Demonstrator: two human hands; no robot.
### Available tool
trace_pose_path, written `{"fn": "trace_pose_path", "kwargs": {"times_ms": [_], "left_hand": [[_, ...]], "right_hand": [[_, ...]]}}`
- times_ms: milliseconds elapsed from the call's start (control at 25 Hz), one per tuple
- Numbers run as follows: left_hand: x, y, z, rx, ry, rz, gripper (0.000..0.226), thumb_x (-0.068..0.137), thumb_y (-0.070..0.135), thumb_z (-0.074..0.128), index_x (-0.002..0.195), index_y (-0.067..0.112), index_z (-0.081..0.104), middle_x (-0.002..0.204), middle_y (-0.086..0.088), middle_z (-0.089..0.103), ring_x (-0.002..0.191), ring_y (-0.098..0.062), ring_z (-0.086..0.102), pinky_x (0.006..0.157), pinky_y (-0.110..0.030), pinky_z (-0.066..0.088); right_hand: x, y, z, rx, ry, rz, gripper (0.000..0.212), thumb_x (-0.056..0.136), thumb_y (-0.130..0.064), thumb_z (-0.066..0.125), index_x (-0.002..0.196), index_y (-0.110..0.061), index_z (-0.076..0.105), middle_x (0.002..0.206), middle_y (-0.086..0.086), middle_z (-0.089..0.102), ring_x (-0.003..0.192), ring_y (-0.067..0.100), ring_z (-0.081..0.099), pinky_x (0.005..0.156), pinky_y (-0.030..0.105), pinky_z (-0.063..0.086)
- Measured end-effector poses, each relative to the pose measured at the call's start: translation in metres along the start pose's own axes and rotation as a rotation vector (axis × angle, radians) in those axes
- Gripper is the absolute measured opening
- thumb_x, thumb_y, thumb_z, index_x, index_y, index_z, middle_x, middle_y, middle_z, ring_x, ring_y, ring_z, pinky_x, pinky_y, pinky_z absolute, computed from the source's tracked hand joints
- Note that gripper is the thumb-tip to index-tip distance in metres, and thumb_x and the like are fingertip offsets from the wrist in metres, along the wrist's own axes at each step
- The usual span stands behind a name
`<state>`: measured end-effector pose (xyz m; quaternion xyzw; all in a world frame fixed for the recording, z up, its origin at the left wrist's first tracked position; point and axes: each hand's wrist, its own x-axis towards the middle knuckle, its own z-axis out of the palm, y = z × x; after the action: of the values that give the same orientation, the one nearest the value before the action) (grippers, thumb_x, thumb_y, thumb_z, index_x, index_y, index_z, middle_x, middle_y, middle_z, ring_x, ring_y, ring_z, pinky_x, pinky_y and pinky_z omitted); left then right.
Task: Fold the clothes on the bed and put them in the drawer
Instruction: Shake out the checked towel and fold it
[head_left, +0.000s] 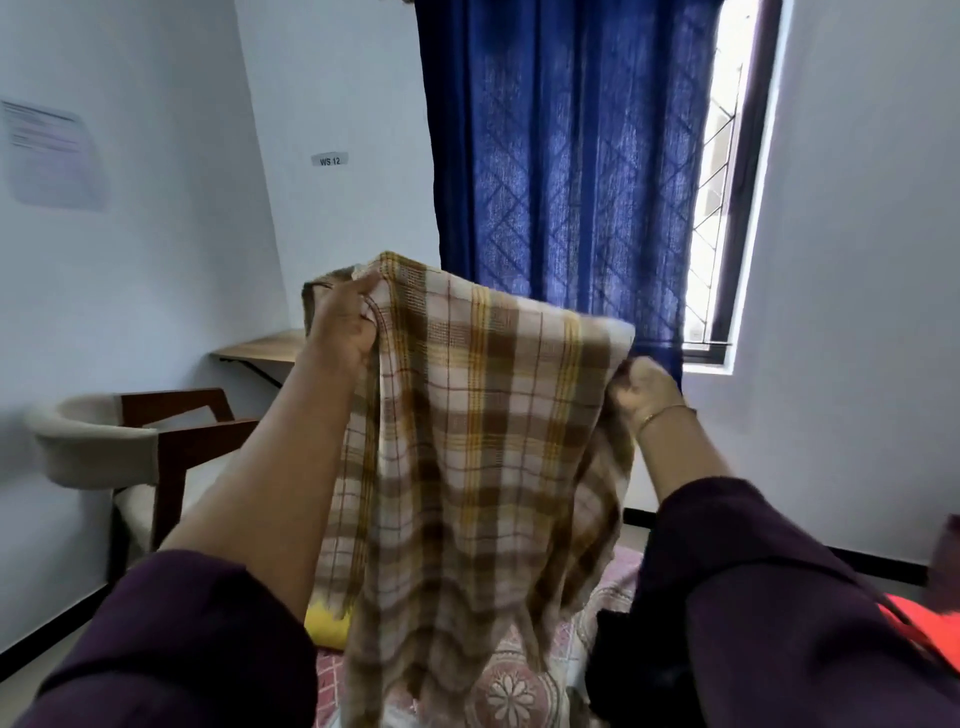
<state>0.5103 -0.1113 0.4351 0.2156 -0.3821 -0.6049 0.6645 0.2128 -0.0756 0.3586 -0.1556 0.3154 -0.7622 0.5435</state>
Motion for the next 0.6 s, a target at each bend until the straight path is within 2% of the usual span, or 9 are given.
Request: {"fn": "trace_pose_path", "kwargs": {"times_ms": [40,120,160,280,320,400,440,480,600], "left_hand": [[-0.001,-0.001,-0.003,0.019,0.011,-0.006,0.012,0.094,-0.002,0.046,0.097,-0.005,0.057,0.071,-0.013,0.07,0.064,-0.022,0.07,0.056,-0.033,0.057],[-0.005,-0.006,-0.007,0.099,0.062,-0.021,0.025,0.093,-0.004,0.046,0.116,-0.011,0.052,0.079,-0.017,0.068,0.067,-0.025,0.07,0.057,-0.033,0.057],[-0.008,-0.004,-0.009,0.099,0.081,-0.004,0.031,0.092,-0.005,0.047,0.123,-0.012,0.048,0.081,-0.017,0.068,0.067,-0.024,0.07,0.059,-0.034,0.058],[-0.016,0.014,-0.013,0.035,0.094,0.056,0.054,0.09,-0.008,0.049,0.141,0.001,0.033,0.085,-0.016,0.067,0.073,-0.024,0.07,0.072,-0.042,0.059],[-0.018,0.02,-0.014,0.058,0.083,0.062,0.052,0.09,-0.008,0.049,0.139,0.004,0.034,0.087,-0.016,0.067,0.076,-0.025,0.069,0.075,-0.044,0.058],[-0.026,0.028,-0.012,0.257,0.114,0.066,0.023,0.093,-0.003,0.047,0.111,0.01,0.051,0.09,-0.014,0.067,0.084,-0.025,0.068,0.076,-0.042,0.057],[-0.029,0.029,-0.014,0.427,0.159,0.072,0.019,0.095,-0.001,0.045,0.101,0.016,0.051,0.095,-0.012,0.065,0.09,-0.027,0.065,0.08,-0.043,0.055],[-0.03,0.031,-0.018,0.625,0.2,0.096,0.018,0.096,0.003,0.043,0.104,0.017,0.05,0.097,-0.01,0.062,0.093,-0.027,0.062,0.082,-0.043,0.054],[-0.032,0.035,-0.035,1.078,0.191,0.096,0.051,0.096,0.02,0.045,0.142,0.019,0.025,0.103,-0.005,0.054,0.094,-0.023,0.056,0.083,-0.04,0.052]], "right_hand": [[-0.003,0.018,0.002,-0.122,0.062,0.068,0.029,0.098,0.002,0.028,0.078,-0.001,0.049,0.06,0.014,0.058,0.056,0.023,0.059,0.037,0.026,0.05],[-0.012,0.038,0.009,-0.226,0.005,0.162,0.03,0.101,-0.005,0.031,0.078,-0.001,0.05,0.045,0.012,0.059,0.04,0.021,0.06,0.032,0.028,0.047],[-0.018,0.04,0.016,-0.263,-0.039,0.176,0.027,0.1,-0.01,0.037,0.081,0.0,0.054,0.049,0.012,0.063,0.042,0.02,0.063,0.036,0.03,0.05],[-0.022,0.036,0.028,-0.36,-0.208,0.1,0.036,0.094,-0.039,0.05,0.099,-0.006,0.063,0.084,0.013,0.069,0.079,0.025,0.066,0.066,0.037,0.055],[-0.024,0.033,0.03,-0.365,-0.26,0.081,0.041,0.094,-0.046,0.046,0.1,-0.009,0.063,0.089,0.012,0.069,0.085,0.024,0.064,0.074,0.038,0.053],[-0.022,0.034,0.033,-0.367,-0.281,0.04,0.049,0.095,-0.056,0.032,0.099,-0.016,0.061,0.095,0.006,0.066,0.093,0.019,0.061,0.079,0.035,0.051],[-0.02,0.034,0.035,-0.348,-0.24,0.018,0.049,0.097,-0.057,0.025,0.093,-0.021,0.058,0.091,0.001,0.064,0.09,0.013,0.061,0.075,0.029,0.051],[-0.02,0.031,0.038,-0.366,-0.178,-0.001,0.046,0.099,-0.051,0.02,0.083,-0.023,0.054,0.083,-0.004,0.062,0.078,0.006,0.06,0.065,0.022,0.05],[-0.023,0.027,0.047,-0.353,-0.096,-0.14,0.038,0.103,-0.029,0.02,0.071,-0.022,0.038,0.066,-0.004,0.051,0.056,0.007,0.049,0.045,0.018,0.043]]}}
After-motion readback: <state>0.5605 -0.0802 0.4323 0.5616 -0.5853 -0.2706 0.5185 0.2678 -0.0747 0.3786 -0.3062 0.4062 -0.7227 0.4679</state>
